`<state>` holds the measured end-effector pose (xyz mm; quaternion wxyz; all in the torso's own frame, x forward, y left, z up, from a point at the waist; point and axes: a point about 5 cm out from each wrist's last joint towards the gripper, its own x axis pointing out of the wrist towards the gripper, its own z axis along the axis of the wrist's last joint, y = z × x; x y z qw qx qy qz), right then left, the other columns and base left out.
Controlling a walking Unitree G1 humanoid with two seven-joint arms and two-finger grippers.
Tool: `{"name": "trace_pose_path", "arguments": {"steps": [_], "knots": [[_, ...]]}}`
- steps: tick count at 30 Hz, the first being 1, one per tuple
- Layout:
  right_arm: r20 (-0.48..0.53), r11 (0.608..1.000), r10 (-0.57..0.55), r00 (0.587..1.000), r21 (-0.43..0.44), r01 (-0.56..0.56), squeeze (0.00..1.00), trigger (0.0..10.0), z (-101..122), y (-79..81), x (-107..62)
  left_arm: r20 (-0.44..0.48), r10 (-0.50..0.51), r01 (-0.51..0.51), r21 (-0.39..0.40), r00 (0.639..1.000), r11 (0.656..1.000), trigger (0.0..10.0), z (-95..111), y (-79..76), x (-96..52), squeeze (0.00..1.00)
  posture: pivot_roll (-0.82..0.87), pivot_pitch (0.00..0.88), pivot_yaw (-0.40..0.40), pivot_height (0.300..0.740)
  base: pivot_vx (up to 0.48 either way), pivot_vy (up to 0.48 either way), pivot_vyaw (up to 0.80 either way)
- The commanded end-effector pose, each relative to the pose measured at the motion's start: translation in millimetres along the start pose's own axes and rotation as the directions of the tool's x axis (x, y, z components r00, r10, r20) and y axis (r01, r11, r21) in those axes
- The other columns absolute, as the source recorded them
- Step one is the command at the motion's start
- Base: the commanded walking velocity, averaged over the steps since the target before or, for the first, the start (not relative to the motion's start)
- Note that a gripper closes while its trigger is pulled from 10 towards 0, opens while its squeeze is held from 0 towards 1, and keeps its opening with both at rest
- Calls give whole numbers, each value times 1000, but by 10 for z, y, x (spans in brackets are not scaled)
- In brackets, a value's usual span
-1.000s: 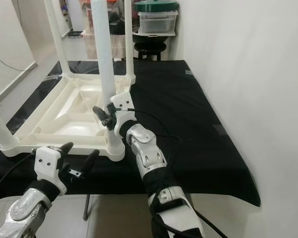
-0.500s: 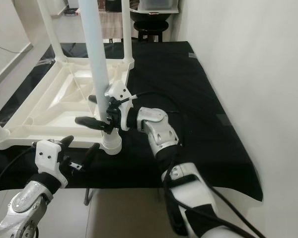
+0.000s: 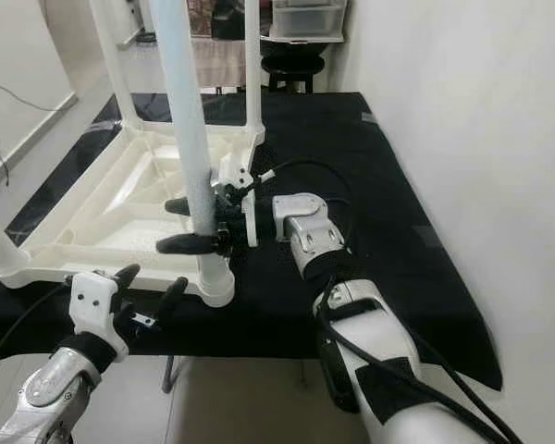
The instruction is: Building children table
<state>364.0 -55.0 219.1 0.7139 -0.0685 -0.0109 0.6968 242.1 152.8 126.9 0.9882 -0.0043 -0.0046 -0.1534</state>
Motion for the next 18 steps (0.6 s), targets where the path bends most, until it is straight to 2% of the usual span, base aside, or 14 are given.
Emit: {"name": "trace_pose_path", "arguments": {"steps": [1, 7, 9, 11, 12, 13, 14, 15, 16, 17, 18], "knots": [[6, 999, 42, 999, 17, -42, 0, 0, -48, 39, 43, -15, -2, 2, -2, 1000, 1000, 10000, -39, -10, -14, 0, 8, 33, -13, 740, 0, 0, 0], [41, 999, -22, 999, 34, 21, 0, 0, -106, 24, -44, -13, -2, 2, -3, 1000, 1000, 10000, -32, -11, -14, 0, 5, 37, -15, 740, 0, 0, 0], [33, 994, -105, 994, 37, 104, 0, 0, -173, 24, -67, -11, -2, 2, -3, 1000, 1000, 10000, -27, -11, -16, 0, 3, 40, -19, 740, 0, 0, 0], [25, 989, -143, 989, 39, 142, 0, 0, -210, 21, -74, -10, -1, 1, -3, 1000, 1000, 10000, -25, -11, -17, 0, 4, 42, -21, 740, 0, 0, 0], [15, 966, -246, 969, 84, 244, 0, 0, -305, 20, -28, -11, -1, 0, -4, 1000, 1000, 10000, -37, -9, -30, 0, -15, 47, -44, 740, 0, 0, 0], [15, 966, -246, 969, 84, 244, 0, 0, -305, 20, -28, -11, -1, 0, -4, 1000, 1000, 10000, -37, -9, -30, 0, -15, 47, -44, 740, 0, 0, 0], [15, 843, -516, 856, 188, 505, 0, 0, -417, -40, 63, -12, 0, -1, -3, 1000, 1000, 10000, -46, -7, -38, 0, -15, 47, -44, 740, 0, 0, 0], [15, 843, -516, 856, 188, 505, 0, 0, -417, -40, 63, -12, 0, -1, -3, 1000, 1000, 10000, -46, -7, -38, 0, -15, 47, -44, 740, 0, 0, 0], [-102, 691, -675, 731, 260, 674, 0, 0, -675, 88, 142, -9, 0, 0, -5, 1000, 1000, 10000, -31, -1, -38, 0, -12, 42, -37, 740, 0, 0, 0], [-143, 625, -730, 668, 256, 737, 0, 0, -817, 279, 283, -7, 1, -1, -7, 1000, 1000, 10000, -24, 7, -33, 0, -6, 64, -6, 740, 0, 0, 0], [-143, 625, -730, 668, 256, 737, 0, 0, -817, 279, 283, -7, 1, -1, -7, 1000, 1000, 10000, -24, 7, -33, 0, -6, 64, -6, 740, 0, 0, 0]]}}
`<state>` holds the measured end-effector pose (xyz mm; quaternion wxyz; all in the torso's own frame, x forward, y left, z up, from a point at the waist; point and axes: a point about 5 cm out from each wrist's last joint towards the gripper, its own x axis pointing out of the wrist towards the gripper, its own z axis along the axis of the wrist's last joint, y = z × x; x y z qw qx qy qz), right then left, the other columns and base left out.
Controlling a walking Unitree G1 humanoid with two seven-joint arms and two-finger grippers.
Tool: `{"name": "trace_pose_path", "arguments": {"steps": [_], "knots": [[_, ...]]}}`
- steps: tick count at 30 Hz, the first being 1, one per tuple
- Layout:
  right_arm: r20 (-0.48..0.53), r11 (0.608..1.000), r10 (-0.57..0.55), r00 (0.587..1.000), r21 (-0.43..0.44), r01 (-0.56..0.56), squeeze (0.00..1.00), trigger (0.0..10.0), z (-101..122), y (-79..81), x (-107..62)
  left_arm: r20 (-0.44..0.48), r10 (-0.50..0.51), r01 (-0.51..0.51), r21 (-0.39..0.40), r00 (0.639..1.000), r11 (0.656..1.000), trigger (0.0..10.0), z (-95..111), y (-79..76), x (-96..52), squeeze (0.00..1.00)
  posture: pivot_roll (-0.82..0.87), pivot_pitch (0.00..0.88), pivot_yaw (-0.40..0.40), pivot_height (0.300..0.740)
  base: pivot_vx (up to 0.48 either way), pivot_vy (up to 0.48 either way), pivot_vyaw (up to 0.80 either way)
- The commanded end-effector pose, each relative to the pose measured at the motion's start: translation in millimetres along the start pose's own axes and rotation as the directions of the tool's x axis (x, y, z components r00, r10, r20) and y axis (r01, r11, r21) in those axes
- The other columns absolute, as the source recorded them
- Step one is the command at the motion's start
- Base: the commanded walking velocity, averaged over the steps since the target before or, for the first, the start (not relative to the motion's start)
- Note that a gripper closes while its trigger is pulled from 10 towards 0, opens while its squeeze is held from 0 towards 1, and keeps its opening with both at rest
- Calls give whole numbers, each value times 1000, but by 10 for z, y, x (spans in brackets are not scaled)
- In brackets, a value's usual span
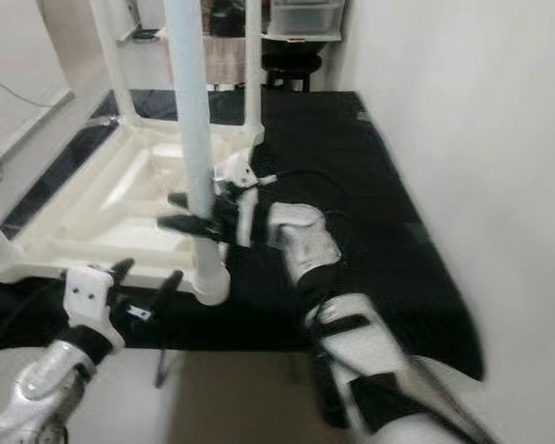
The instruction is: Building children table
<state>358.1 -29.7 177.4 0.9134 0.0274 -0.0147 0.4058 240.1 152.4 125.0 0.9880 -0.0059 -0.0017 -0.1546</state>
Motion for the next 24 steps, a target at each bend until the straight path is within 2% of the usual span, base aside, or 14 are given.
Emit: {"name": "trace_pose_path", "arguments": {"steps": [1, 3, 5, 6, 10, 11, 13, 14, 15, 18, 20, 22, 24], "knots": [[-161, 987, -135, 978, 68, 147, 0, 0, -492, 179, -119, -5, 3, -3, 8, 1000, 1000, 10000, -2, 18, -10, 0, -19, 45, 1, 740, 0, 0, 0], [-161, 987, -135, 978, 68, 147, 0, 0, -492, 179, -119, -5, 3, -3, 8, 1000, 1000, 10000, -2, 18, -10, 0, -19, 45, 1, 740, 0, 0, 0], [-121, 996, -93, 988, -3, 94, 0, 0, -384, 121, -49, -3, 5, -5, -4, 1000, 1000, 10000, 3, 26, 4, 0, -20, 53, -10, 740, 0, 0, 0], [-115, 996, -94, 989, -12, 93, 0, 0, -349, 70, -28, -1, 3, -3, -7, 1000, 1000, 10000, 5, 21, 9, 0, -20, 53, -10, 740, 0, 0, 0], [-111, 996, -89, 990, -14, 88, 0, 0, -326, 67, 10, 5, 14, -14, -2, 1000, 1000, 10000, 14, 16, 11, 0, -15, 46, -25, 740, 0, 0, 0], [-120, 995, -96, 988, -33, 93, 0, 10000, -316, 84, 29, 6, 19, -19, -2, 1000, 1000, 10000, 12, 20, 6, 0, -8, 45, -23, 740, 0, 0, 0], [-127, 994, -105, 986, -47, 99, 0, 10000, -309, 98, 41, 6, 21, -21, -2, 1000, 1000, 10000, 10, 22, 2, 0, -8, 45, -23, 740, 0, 0, 0], [-123, 992, -118, 985, -55, 111, 949, 10000, -282, 115, 44, 4, 18, -18, -2, 1000, 1000, 10000, 9, 23, 1, 0, -9, 45, -20, 740, 0, 0, 0], [-120, 991, -128, 985, -59, 121, 1000, 10000, -265, 125, 42, 3, 15, -15, -2, 1000, 1000, 10000, 9, 21, 1, 0, -9, 45, -20, 740, 0, 0, 0], [-76, 991, -126, 989, -50, 123, 1000, 10000, -142, 33, 67, 1, 12, -12, -1, 1000, 1000, 10000, 5, 25, 3, 0, -9, 44, -16, 740, 0, 0, 0], [-76, 991, -126, 989, -50, 123, 1000, 10000, -142, 33, 67, 1, 12, -12, -1, 1000, 1000, 10000, 5, 25, 3, 0, -9, 44, -16, 740, 0, 0, 0], [-40, 996, -78, 996, -48, 76, 1000, 10000, -26, -60, 92, 0, 12, -12, -1, 1000, 1000, 10000, 4, 28, 5, 0, -7, 42, -17, 740, 0, 0, 0], [-17, 998, 28, 999, -63, -29, 1000, 10000, 113, -131, 96, 0, 13, -13, -1, 1000, 1000, 10000, 4, 32, 7, 0, -5, 42, -18, 740, 0, 0, 0]]}}
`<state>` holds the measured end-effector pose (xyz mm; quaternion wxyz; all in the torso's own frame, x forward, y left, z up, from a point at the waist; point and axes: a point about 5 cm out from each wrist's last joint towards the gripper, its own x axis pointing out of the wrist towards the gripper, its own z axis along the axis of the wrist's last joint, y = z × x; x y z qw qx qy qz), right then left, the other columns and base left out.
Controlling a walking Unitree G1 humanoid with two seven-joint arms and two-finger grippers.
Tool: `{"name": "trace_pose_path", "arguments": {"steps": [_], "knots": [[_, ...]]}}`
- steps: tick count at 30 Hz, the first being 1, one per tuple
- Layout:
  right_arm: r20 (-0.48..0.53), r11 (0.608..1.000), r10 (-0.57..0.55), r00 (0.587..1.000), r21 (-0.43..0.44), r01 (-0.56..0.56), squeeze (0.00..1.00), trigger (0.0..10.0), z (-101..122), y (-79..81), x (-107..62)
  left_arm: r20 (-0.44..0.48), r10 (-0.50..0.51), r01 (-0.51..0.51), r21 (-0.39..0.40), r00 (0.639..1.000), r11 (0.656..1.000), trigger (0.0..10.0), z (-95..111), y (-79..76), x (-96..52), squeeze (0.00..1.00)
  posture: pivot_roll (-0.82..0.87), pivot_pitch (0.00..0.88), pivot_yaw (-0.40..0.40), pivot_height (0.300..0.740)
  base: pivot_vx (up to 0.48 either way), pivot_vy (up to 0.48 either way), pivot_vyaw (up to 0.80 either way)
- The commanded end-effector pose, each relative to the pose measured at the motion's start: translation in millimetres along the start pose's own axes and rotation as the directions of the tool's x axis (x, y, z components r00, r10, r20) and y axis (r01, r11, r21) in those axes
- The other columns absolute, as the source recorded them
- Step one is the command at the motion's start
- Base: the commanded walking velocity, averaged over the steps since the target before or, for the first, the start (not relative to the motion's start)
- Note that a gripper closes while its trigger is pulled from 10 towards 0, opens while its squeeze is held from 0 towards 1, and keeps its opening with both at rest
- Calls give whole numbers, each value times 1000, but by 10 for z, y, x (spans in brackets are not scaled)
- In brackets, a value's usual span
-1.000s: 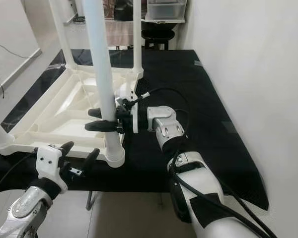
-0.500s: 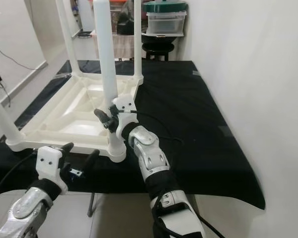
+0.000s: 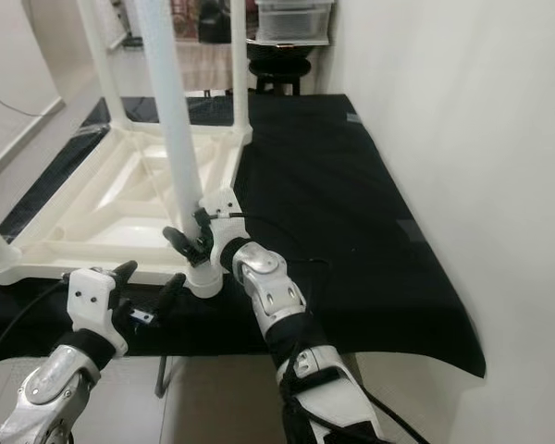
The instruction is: Building children table
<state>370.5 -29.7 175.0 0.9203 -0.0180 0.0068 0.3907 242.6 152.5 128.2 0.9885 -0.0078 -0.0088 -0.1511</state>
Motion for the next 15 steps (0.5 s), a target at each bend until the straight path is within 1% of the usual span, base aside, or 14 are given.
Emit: {"name": "trace_pose_path", "arguments": {"steps": [1, 3, 4, 5, 6, 7, 8, 9, 10, 12, 14, 15], "knots": [[61, 998, 60, 996, 0, -60, 1000, 10000, 136, -47, 6, -14, 6, -6, 0, 1000, 1000, 10000, -28, 24, -17, 0, -5, 42, -18, 740, 0, 0, 0], [59, 985, 173, 983, -22, -172, 1000, 10000, 194, -55, -16, -14, 5, -5, 0, 1000, 1000, 10000, -29, 22, -17, 0, -5, 41, -17, 740, 0, 0, 0], [55, 969, 246, 968, -47, -244, 1000, 10000, 223, -52, -40, -14, 5, -5, 0, 1000, 1000, 10000, -30, 21, -17, 0, -1, 41, -17, 740, 0, 0, 0], [49, 955, 293, 955, -65, -290, 1000, 10000, 242, -50, -57, -15, 4, -4, -1, 1000, 1000, 10000, -30, 20, -17, 0, -1, 41, -17, 740, 0, 0, 0], [41, 932, 355, 934, -98, -350, 0, 10000, 265, -47, -83, -15, 4, -4, -1, 1000, 1000, 10000, -31, 19, -19, 0, 0, 42, -13, 740, 0, 0, 0], [41, 932, 355, 934, -98, -350, 0, 10000, 265, -47, -83, -15, 4, -4, -1, 1000, 1000, 10000, -31, 19, -19, 0, 0, 42, -13, 740, 0, 0, 0], [34, 915, 393, 919, -119, -386, 0, 10000, 278, -46, -100, -16, 3, -3, -1, 1000, 1000, 10000, -31, 18, -20, 0, 0, 42, -13, 740, 0, 0, 0], [24, 888, 448, 894, -127, -442, 0, 10000, 293, -41, -119, -16, 2, -2, -1, 1000, 1000, 10000, -31, 16, -22, 0, 2, 43, -11, 740, 0, 0, 0], [24, 888, 448, 894, -127, -442, 0, 10000, 293, -41, -119, -16, 2, -2, -1, 1000, 1000, 10000, -31, 16, -22, 0, 2, 43, -11, 740, 0, 0, 0], [6, 832, 543, 840, -142, -537, 0, 10000, 313, -29, -147, -18, 1, -1, -1, 1000, 1000, 10000, -31, 15, -25, 0, 3, 43, -9, 740, 0, 0, 0], [6, 832, 543, 840, -142, -537, 0, 10000, 313, -29, -147, -18, 1, -1, -1, 1000, 1000, 10000, -31, 15, -25, 0, 3, 43, -9, 740, 0, 0, 0], [-10, 810, 574, 819, -141, -569, 0, 10000, 312, -34, -155, -18, 0, 0, -1, 1000, 1000, 10000, -32, 13, -27, 0, 9, 42, -11, 740, 0, 0, 0]]}}
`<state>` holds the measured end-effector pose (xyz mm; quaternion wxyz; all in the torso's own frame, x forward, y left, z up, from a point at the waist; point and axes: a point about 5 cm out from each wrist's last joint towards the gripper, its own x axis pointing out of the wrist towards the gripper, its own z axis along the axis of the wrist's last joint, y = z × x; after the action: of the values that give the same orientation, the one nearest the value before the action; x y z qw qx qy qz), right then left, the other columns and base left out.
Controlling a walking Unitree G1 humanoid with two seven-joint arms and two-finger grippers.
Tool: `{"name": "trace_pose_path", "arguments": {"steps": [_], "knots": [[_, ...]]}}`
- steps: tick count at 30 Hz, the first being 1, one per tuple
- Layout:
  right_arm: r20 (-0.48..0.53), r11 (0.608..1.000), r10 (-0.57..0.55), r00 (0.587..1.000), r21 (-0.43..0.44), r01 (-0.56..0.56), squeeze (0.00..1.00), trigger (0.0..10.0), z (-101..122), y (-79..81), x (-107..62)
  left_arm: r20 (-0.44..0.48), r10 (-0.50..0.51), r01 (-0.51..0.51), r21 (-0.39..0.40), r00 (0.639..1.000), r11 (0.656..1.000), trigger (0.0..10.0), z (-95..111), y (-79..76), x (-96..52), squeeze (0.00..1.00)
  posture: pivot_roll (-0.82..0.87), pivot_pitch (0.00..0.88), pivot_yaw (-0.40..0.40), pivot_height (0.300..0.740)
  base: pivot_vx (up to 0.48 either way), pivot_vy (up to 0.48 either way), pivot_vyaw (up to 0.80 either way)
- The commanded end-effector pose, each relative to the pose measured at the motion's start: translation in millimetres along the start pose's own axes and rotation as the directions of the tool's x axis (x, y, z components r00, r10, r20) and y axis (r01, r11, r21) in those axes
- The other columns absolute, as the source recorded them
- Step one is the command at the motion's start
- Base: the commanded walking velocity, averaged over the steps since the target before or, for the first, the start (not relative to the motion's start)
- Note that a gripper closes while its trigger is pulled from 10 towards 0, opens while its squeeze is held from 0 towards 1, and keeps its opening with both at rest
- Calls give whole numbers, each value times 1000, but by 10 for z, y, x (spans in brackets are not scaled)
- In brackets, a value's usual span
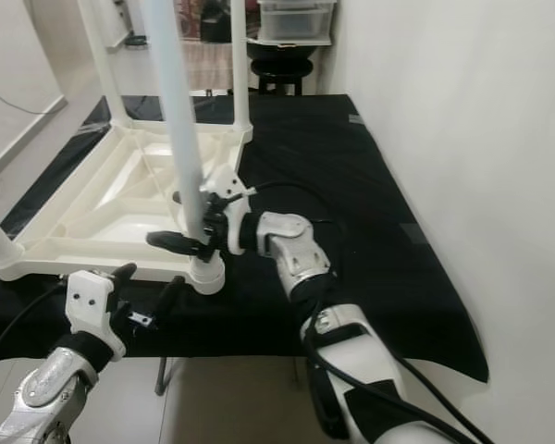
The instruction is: Building children table
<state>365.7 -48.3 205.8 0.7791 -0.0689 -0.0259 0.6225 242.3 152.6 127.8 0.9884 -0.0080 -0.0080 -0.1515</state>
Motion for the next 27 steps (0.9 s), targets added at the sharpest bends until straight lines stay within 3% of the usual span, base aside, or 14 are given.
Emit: {"name": "trace_pose_path", "arguments": {"steps": [1, 3, 4, 5, 14, 19, 21, 22, 23, 24, 25, 26, 27], "knots": [[-10, 995, 94, 995, -9, -94, 0, 10000, 14, 30, 48, -19, 1, -1, 0, 1000, 1000, 10000, -31, 12, -27, 0, 17, 42, -12, 740, 0, 0, 0], [-10, 995, 94, 995, -9, -94, 0, 10000, 14, 30, 48, -19, 1, -1, 0, 1000, 1000, 10000, -31, 12, -27, 0, 17, 42, -12, 740, 0, 0, 0], [-26, 994, 113, 993, -3, -113, 0, 8235, 6, 21, 43, -20, 1, -1, 1, 1000, 1000, 10000, -32, 12, -30, 0, 19, 43, -12, 740, 0, 0, 0], [-35, 992, 125, 992, 5, -124, 0, 0, -1, 13, 35, -21, 1, -1, 1, 1000, 1000, 10000, -33, 13, -33, 0, 18, 43, -11, 740, 0, 0, 0], [-64, 993, 116, 991, 9, -116, 0, 0, -65, -3, -14, -23, -2, 2, 0, 1000, 1000, 10000, -39, 12, -37, 0, 14, 42, -6, 740, 0, 0, 0], [-63, 1000, 5, 998, -2, -5, 0, 0, -111, -65, -91, -22, -2, 2, -2, 1000, 1000, 10000, -35, 3, -40, 0, 15, 45, -15, 740, 0, 0, 0], [-117, 995, -89, 989, 23, 92, 0, 0, -325, -46, -264, -20, 2, -2, 1, 1000, 1000, 10000, -30, 6, -51, 0, 26, 55, -30, 740, 0, 0, 0], [-117, 995, -89, 989, 23, 92, 0, 0, -325, -46, -264, -20, 2, -2, 1, 1000, 1000, 10000, -30, 6, -51, 0, 26, 55, -30, 740, 0, 0, 0], [-169, 949, -301, 939, 47, 312, 0, 0, -485, -48, -257, -20, 3, -3, 1, 1000, 1000, 10000, -30, 6, -61, 0, 26, 55, -41, 740, 0, 0, 0], [-201, 788, -591, 781, 65, 612, 0, 0, -601, -79, -279, -20, 3, -3, 2, 1000, 1000, 10000, -24, 16, -70, 0, 28, 63, -38, 740, 0, 0, 0], [-270, 665, -700, 661, 91, 741, 0, 0, -760, 69, -305, -20, 2, -2, 2, 1000, 1000, 10000, -19, 18, -77, 0, 32, 77, -33, 740, 0, 0, 0], [-270, 665, -700, 661, 91, 741, 0, 0, -760, 69, -305, -20, 2, -2, 2, 1000, 1000, 10000, -19, 18, -77, 0, 32, 77, -33, 740, 0, 0, 0], [-287, 663, -685, 670, 134, 736, 0, 0, -835, 253, -229, -22, 0, 0, 3, 1000, 1000, 10000, -21, 18, -79, 0, 40, 72, -28, 740, 0, 0, 0]]}}
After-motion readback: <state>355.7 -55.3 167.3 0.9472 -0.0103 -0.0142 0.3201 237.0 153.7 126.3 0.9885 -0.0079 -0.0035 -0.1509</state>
